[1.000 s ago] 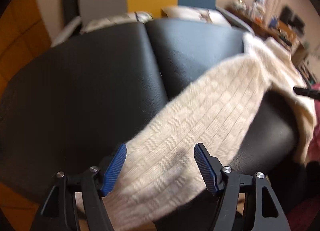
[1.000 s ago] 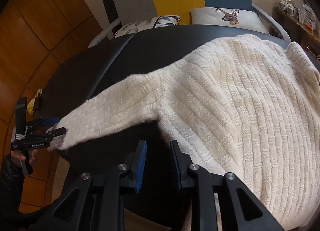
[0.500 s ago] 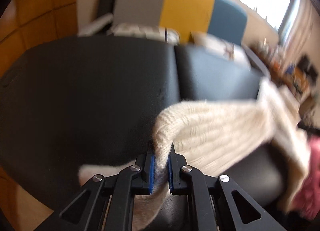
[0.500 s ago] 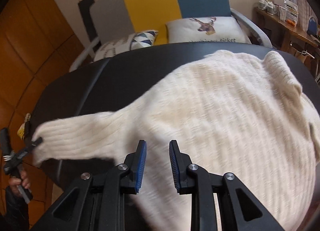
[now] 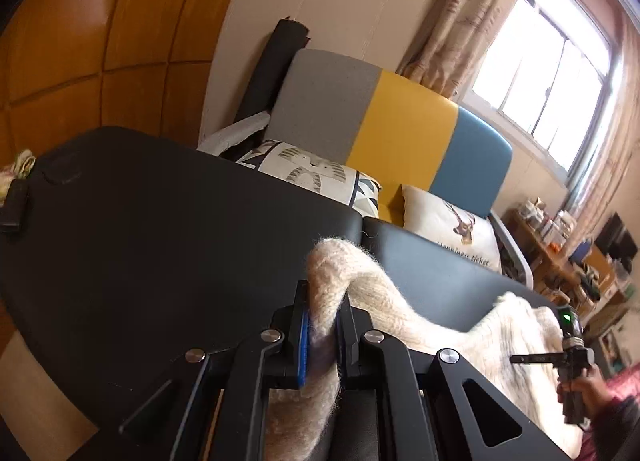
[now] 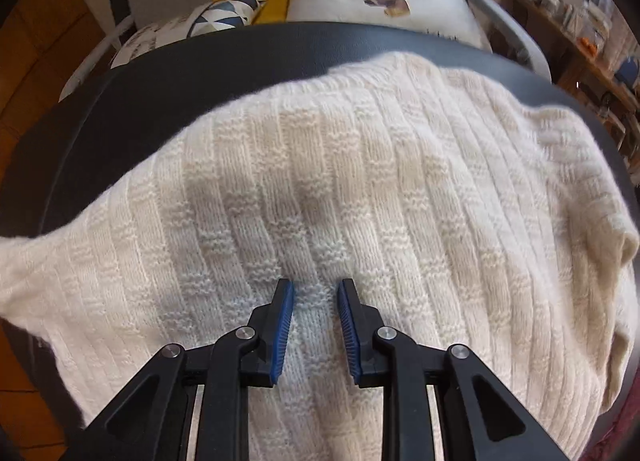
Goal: Fold clothes
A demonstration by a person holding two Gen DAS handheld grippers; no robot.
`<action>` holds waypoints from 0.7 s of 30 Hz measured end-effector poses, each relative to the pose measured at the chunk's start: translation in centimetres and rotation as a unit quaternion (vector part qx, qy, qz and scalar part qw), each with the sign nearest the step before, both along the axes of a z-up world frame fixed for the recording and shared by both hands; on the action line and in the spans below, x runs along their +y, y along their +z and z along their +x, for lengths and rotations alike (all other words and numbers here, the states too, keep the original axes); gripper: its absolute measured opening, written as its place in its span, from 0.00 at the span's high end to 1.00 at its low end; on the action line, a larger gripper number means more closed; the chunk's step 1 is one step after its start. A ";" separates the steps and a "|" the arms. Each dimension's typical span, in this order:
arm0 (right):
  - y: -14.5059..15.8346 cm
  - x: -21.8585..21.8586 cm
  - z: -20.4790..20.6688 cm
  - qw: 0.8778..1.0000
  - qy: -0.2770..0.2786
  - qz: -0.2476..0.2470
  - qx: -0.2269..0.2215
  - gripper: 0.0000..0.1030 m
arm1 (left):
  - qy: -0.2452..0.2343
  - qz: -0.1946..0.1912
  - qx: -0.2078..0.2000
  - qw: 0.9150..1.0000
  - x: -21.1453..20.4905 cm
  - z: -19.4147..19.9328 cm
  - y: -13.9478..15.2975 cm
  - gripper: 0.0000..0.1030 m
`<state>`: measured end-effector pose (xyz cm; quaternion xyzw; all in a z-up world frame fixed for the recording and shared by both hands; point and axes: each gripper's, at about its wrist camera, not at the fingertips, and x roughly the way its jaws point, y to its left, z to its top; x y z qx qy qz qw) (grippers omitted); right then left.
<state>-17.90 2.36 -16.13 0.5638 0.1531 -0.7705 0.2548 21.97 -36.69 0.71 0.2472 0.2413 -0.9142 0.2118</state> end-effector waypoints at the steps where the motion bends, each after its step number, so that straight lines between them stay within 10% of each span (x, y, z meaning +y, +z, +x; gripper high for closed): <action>1: 0.1 0.0 -0.1 1.000 0.002 0.002 -0.005 0.77 | -0.020 0.003 0.006 1.000 0.3 0.3 0.2 0.90; 10: 5.9 -4.4 -3.8 0.988 0.070 -0.042 -0.127 0.73 | -0.287 0.016 0.042 0.957 7.9 0.2 2.6 0.89; 16: 4.6 -10.0 -6.1 0.983 0.071 0.020 -0.170 0.68 | -0.358 0.013 0.006 0.933 11.3 1.0 2.0 0.89; 19: 2.8 -10.8 -7.0 0.978 0.041 0.040 -0.202 0.49 | -0.360 0.005 -0.011 0.933 11.6 1.4 1.6 0.88; 21: 1.7 -10.9 -7.1 0.975 0.026 0.053 -0.216 0.16 | -0.356 0.007 -0.020 0.934 11.5 1.7 1.1 0.88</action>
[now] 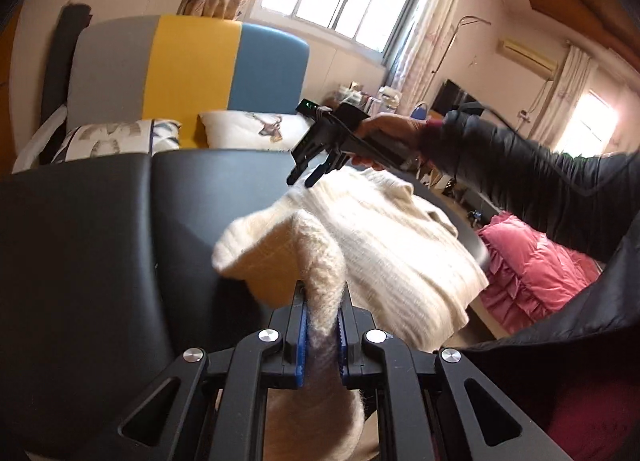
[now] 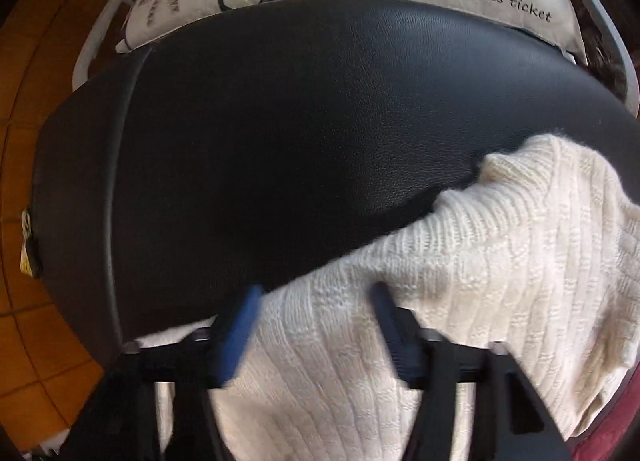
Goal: Fold clothes
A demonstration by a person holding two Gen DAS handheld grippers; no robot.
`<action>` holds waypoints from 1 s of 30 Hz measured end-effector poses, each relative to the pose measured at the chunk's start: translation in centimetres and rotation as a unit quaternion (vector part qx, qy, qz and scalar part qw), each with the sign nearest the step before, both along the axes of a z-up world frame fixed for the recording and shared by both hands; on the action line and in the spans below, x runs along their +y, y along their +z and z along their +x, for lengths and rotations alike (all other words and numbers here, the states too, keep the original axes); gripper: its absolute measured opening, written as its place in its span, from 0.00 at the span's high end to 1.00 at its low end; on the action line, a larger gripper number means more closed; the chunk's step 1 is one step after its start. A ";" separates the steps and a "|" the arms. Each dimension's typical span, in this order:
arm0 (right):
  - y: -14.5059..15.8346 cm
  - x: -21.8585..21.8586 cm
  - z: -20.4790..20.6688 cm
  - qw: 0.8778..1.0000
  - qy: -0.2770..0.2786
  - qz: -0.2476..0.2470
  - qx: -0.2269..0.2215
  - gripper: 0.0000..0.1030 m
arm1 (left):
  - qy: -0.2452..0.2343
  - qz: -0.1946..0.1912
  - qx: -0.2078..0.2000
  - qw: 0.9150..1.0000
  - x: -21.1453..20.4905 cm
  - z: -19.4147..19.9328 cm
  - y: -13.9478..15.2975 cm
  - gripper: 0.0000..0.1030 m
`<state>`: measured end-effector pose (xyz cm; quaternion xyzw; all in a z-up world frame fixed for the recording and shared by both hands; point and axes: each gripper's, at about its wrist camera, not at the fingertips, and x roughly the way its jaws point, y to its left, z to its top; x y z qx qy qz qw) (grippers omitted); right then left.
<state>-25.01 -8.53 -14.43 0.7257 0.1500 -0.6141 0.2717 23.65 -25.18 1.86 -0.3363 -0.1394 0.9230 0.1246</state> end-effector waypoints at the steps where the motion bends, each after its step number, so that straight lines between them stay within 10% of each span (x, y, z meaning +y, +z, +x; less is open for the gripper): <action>1: -0.6 -0.1 -0.1 1.000 -0.006 0.009 -0.007 0.00 | 0.001 -0.002 -0.003 1.000 0.2 0.1 -0.3 0.88; 10: -2.8 -0.5 3.3 0.993 0.044 0.083 0.073 0.07 | 0.016 0.013 -0.019 1.000 -0.4 -0.4 -2.4 0.88; 12: -2.1 0.3 3.7 0.993 0.034 0.067 0.094 0.21 | 0.023 0.016 -0.025 0.999 -0.6 -0.3 -2.8 0.88; 15: -1.2 2.1 4.1 0.990 0.021 0.050 0.127 0.81 | 0.034 0.022 -0.032 0.999 -0.8 -0.3 -3.2 0.88; 17: -0.7 3.3 4.4 0.988 0.012 0.037 0.147 0.83 | 0.045 0.025 -0.036 0.998 -0.8 -0.5 -3.5 0.88; 24: 2.8 7.5 5.4 0.978 -0.072 -0.117 0.158 0.84 | 0.120 0.037 -0.030 0.992 -2.8 -0.7 -3.5 0.88; 30: 7.1 9.4 5.8 0.911 -0.194 -0.336 0.136 0.84 | 0.237 0.038 -0.001 0.971 -9.0 -1.7 -1.1 0.87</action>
